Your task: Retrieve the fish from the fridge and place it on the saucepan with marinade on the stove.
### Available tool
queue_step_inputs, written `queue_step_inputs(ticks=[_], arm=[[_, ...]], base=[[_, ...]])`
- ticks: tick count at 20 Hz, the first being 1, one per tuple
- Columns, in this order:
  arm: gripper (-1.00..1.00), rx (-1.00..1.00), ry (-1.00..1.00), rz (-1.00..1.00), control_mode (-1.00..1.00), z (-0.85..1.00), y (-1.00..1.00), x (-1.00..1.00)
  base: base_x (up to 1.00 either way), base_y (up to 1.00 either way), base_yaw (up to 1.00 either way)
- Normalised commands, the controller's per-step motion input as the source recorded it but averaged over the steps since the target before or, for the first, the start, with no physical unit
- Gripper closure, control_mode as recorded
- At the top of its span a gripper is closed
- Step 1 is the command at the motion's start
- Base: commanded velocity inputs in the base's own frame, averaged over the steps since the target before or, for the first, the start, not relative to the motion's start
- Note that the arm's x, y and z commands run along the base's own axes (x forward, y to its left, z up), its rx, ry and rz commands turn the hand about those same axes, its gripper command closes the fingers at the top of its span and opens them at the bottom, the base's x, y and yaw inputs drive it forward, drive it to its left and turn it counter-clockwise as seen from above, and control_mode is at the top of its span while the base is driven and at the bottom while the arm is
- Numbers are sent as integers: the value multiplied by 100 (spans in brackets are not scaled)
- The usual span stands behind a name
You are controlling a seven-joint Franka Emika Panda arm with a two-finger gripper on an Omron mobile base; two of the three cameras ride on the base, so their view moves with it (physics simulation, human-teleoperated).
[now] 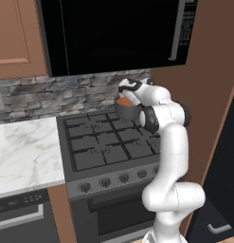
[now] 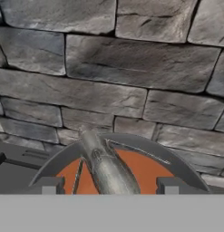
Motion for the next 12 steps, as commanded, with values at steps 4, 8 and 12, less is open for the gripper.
queue_step_inputs(ticks=[4, 8, 12], arm=[[-100, 0, -1, 0, -100, 0, 0, 0], [-100, 0, -2, 0, -100, 2, 1, 0], [-100, 0, -3, 0, -100, 4, 0, -6]], base=[[0, 0, 0], [0, 0, 0], [0, 0, 0]])
